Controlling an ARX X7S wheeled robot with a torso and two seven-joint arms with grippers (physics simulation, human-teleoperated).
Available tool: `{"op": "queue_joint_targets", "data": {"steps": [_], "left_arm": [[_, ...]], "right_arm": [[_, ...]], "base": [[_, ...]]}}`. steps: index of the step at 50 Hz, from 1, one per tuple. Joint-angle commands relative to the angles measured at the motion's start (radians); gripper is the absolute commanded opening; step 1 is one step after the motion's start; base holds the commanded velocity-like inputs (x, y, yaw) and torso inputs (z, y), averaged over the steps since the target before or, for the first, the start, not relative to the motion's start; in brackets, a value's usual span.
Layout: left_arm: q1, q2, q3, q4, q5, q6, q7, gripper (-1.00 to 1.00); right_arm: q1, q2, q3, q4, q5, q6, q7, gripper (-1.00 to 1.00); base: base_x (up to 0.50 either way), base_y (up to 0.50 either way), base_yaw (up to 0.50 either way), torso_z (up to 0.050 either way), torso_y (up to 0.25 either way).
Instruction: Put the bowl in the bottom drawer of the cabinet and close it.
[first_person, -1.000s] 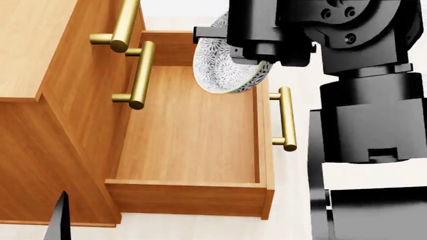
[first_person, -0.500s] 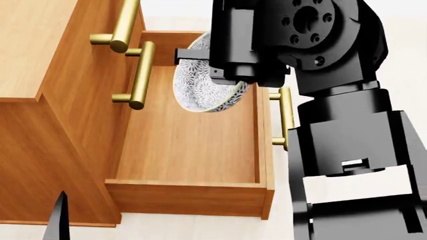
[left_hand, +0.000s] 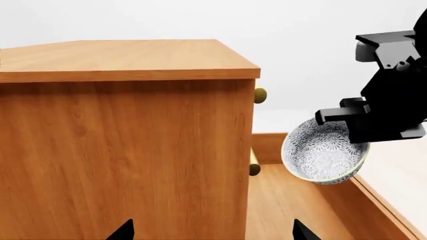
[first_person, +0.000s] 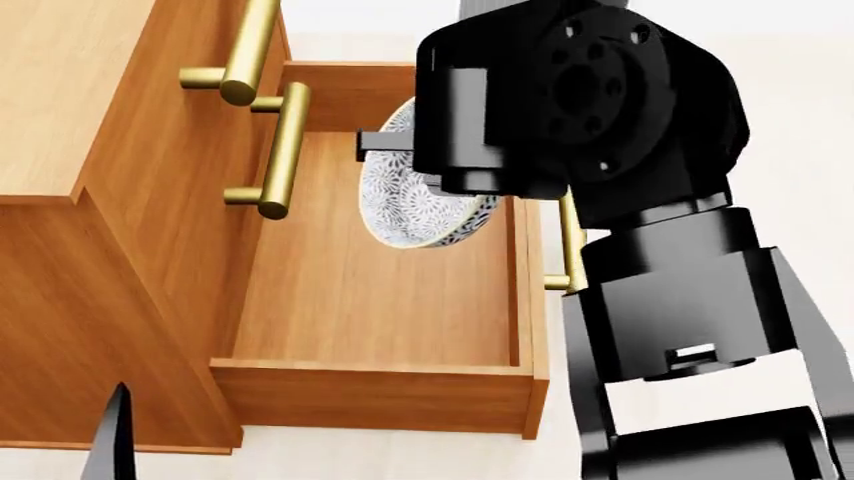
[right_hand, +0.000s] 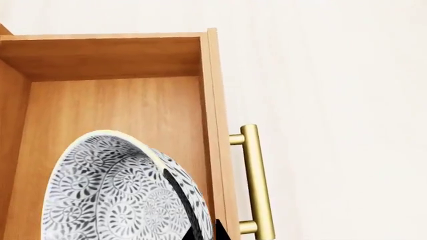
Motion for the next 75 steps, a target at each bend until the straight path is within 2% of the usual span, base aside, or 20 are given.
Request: {"op": "queue_joint_targets", "data": {"steps": [1, 15, 34, 44, 75], "left_arm": [[-0.013, 0.027, -0.026, -0.095, 0.028, 0.077, 0.013, 1.0], [-0.015, 0.03, -0.019, -0.106, 0.034, 0.083, 0.019, 1.0], [-0.016, 0.027, -0.014, -0.099, 0.033, 0.083, 0.01, 1.0], [-0.017, 0.023, -0.013, -0.1, 0.033, 0.085, 0.01, 1.0], [-0.02, 0.017, -0.009, -0.103, 0.03, 0.094, 0.006, 1.0]], "right_arm": [[-0.011, -0.026, -0.016, -0.008, -0.036, -0.026, -0.046, -1.0], [-0.028, -0.028, -0.068, -0.007, -0.034, -0.055, -0.098, -1.0], [-0.089, -0.02, -0.071, -0.029, 0.006, -0.117, -0.12, -1.0], [-0.121, -0.017, -0.087, -0.041, 0.01, -0.174, -0.2, -1.0], [-0.183, -0.024, -0.144, -0.009, 0.029, -0.266, -0.265, -1.0]], "base": [[0.0, 0.0, 0.0, 0.0, 0.01], [0.0, 0.0, 0.0, 0.0, 0.0], [0.0, 0.0, 0.0, 0.0, 0.001], [0.0, 0.0, 0.0, 0.0, 0.0], [0.0, 0.0, 0.0, 0.0, 0.0]]}}
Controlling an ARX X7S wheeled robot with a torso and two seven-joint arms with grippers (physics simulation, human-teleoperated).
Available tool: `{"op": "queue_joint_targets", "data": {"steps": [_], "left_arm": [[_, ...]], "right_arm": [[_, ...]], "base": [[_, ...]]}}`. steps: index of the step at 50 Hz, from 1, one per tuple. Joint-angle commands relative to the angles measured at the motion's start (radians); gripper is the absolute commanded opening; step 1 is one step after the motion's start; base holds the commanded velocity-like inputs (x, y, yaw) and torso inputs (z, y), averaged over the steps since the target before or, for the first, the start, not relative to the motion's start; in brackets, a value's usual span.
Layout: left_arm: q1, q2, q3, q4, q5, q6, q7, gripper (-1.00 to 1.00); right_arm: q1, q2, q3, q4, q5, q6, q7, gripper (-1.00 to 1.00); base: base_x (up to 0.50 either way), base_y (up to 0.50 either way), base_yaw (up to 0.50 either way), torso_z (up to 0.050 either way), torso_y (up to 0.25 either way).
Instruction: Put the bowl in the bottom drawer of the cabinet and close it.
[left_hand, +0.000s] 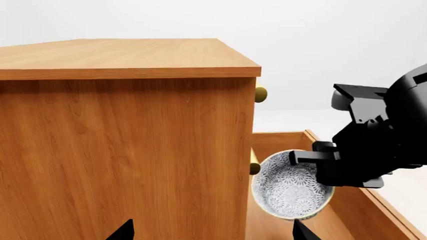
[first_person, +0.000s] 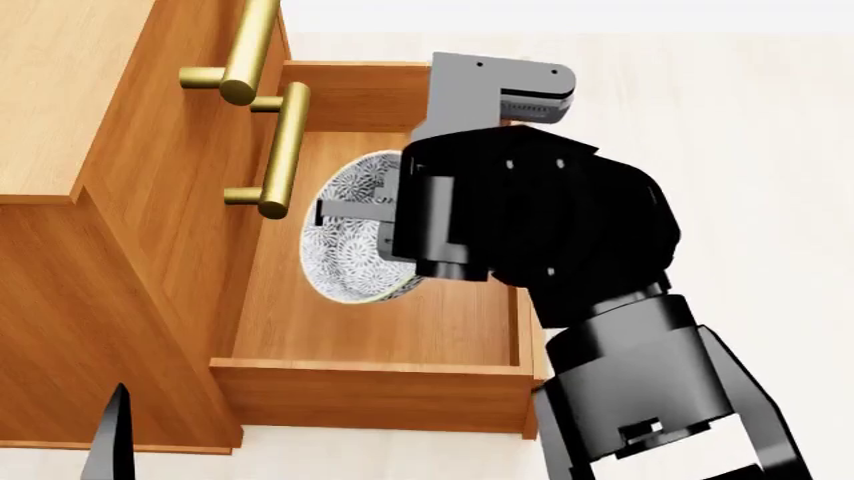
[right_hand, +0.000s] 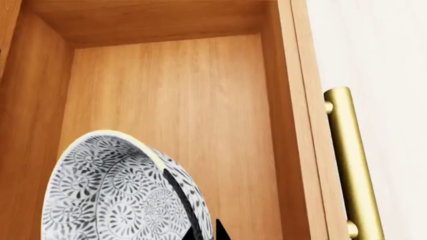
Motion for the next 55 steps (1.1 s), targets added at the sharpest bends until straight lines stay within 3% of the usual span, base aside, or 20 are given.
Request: {"op": "queue_joint_targets", "data": {"steps": [1, 29, 55], "left_arm": [[-0.015, 0.029, -0.026, -0.1, 0.029, 0.075, 0.015, 1.0], [-0.02, 0.031, -0.014, -0.099, 0.032, 0.07, 0.008, 1.0], [-0.022, 0.024, -0.013, -0.104, 0.028, 0.074, 0.005, 1.0]], "right_arm": [[-0.028, -0.019, 0.01, -0.003, -0.025, -0.048, -0.056, -1.0], [-0.112, 0.011, 0.007, -0.063, 0.009, -0.172, -0.186, -1.0], [-0.158, 0.02, 0.027, -0.076, 0.053, -0.248, -0.176, -1.0]], "base": [[0.0, 0.0, 0.0, 0.0, 0.0], [0.0, 0.0, 0.0, 0.0, 0.0], [0.0, 0.0, 0.0, 0.0, 0.0]]}}
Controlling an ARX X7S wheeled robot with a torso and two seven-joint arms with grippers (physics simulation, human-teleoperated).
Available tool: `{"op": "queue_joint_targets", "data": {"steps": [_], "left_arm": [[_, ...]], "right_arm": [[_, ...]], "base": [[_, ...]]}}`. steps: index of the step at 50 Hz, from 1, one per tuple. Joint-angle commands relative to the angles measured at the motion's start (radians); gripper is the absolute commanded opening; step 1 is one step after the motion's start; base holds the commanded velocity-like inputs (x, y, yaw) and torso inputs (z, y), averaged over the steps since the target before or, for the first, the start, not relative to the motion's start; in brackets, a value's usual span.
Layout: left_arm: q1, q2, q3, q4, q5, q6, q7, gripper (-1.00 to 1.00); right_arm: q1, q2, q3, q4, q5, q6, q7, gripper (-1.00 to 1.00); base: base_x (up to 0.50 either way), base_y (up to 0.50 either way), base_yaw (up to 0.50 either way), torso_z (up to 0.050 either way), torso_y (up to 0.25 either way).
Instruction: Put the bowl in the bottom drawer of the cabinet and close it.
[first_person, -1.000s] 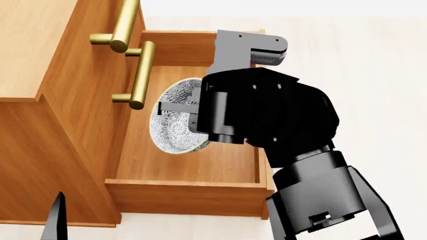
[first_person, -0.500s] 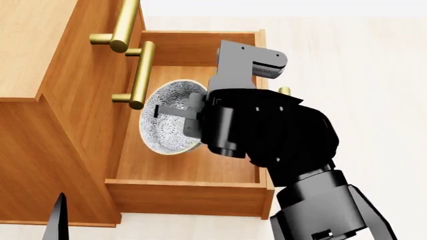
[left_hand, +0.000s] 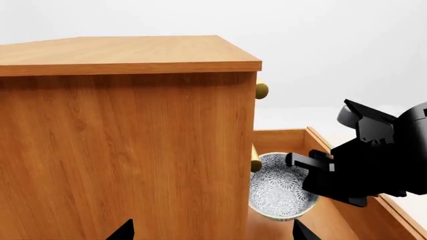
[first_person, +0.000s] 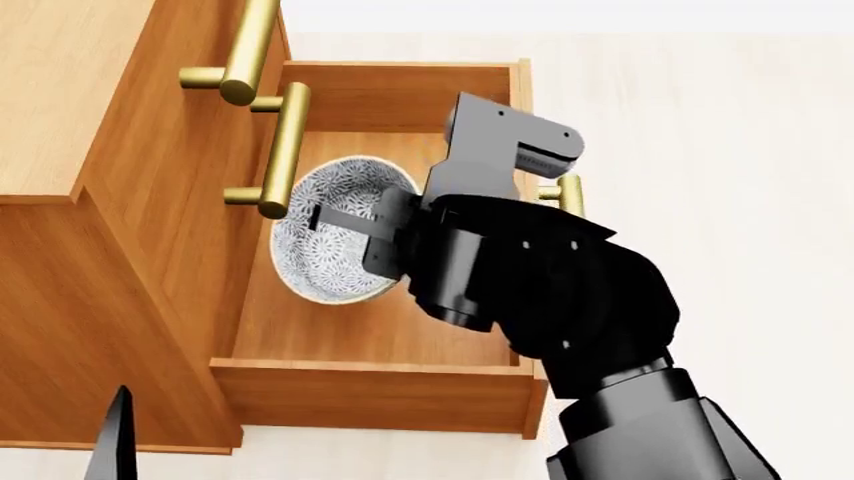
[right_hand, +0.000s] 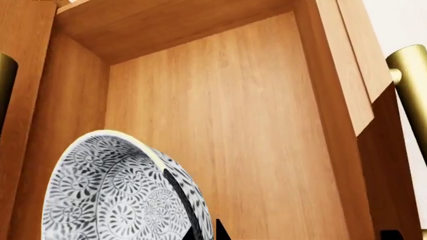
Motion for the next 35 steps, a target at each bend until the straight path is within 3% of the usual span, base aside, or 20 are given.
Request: {"op": "queue_joint_targets", "data": {"steps": [1, 35], "left_arm": [[-0.015, 0.026, -0.029, -0.094, 0.025, 0.073, 0.012, 1.0], [-0.028, 0.032, -0.015, -0.095, 0.02, 0.062, 0.007, 1.0]], "right_arm": [[-0.015, -0.018, 0.031, -0.019, -0.012, -0.03, -0.028, -1.0], [-0.027, -0.003, 0.019, -0.02, 0.016, -0.049, -0.015, -1.0]], "base": [[0.0, 0.0, 0.0, 0.0, 0.0], [0.0, 0.0, 0.0, 0.0, 0.0]]}}
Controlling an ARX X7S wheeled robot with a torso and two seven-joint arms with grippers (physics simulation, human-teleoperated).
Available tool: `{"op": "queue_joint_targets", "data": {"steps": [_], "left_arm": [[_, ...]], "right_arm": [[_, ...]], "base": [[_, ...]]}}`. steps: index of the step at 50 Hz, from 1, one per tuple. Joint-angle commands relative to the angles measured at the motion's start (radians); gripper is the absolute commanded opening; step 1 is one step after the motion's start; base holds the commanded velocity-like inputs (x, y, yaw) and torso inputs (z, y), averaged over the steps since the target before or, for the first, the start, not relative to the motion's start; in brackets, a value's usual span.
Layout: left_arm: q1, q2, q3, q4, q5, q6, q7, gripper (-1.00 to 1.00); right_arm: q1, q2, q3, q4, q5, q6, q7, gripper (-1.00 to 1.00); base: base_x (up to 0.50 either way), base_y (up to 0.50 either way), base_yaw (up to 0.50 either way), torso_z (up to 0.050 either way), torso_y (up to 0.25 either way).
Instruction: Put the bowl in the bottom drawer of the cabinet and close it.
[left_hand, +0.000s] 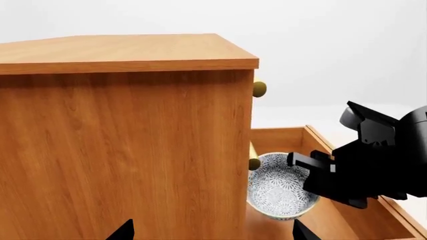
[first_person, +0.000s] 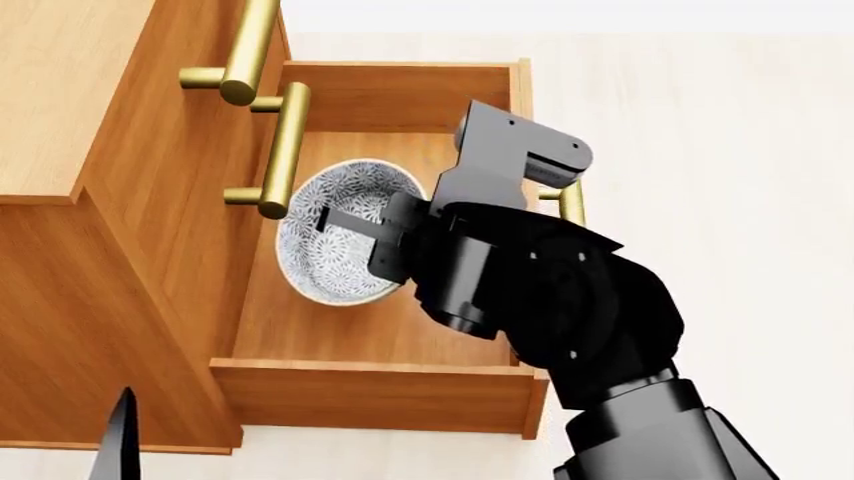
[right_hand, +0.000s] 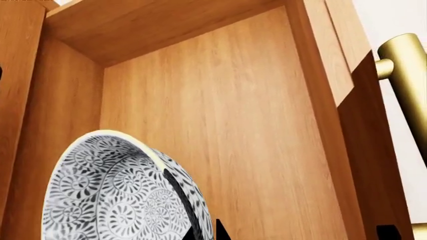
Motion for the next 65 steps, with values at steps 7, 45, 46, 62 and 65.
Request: {"op": "queue_joint_targets", "data": {"steps": [7, 45, 46, 62, 65], "left_arm": [[-0.017, 0.03, -0.023, -0.098, 0.028, 0.07, 0.014, 1.0], [-0.015, 0.028, -0.017, -0.106, 0.036, 0.083, 0.017, 1.0], [-0.016, 0.028, -0.017, -0.106, 0.035, 0.081, 0.016, 1.0], [-0.02, 0.025, -0.017, -0.101, 0.029, 0.08, 0.01, 1.0], [-0.019, 0.024, -0.018, -0.101, 0.028, 0.081, 0.009, 1.0]], "right_arm": [[-0.009, -0.01, 0.028, -0.019, -0.009, -0.012, -0.008, -1.0], [-0.003, 0.007, 0.009, -0.011, 0.001, -0.012, 0.005, -1.0], [-0.003, 0.007, 0.009, -0.011, 0.003, -0.01, 0.009, -1.0], [0.003, 0.003, -0.018, -0.003, -0.008, -0.003, -0.01, 1.0], [0.001, 0.004, -0.017, -0.013, -0.002, 0.0, -0.002, 1.0]], "base": [[0.0, 0.0, 0.0, 0.0, 0.0], [0.0, 0.0, 0.0, 0.0, 0.0], [0.0, 0.0, 0.0, 0.0, 0.0], [0.0, 0.0, 0.0, 0.0, 0.0], [0.0, 0.0, 0.0, 0.0, 0.0]]}}
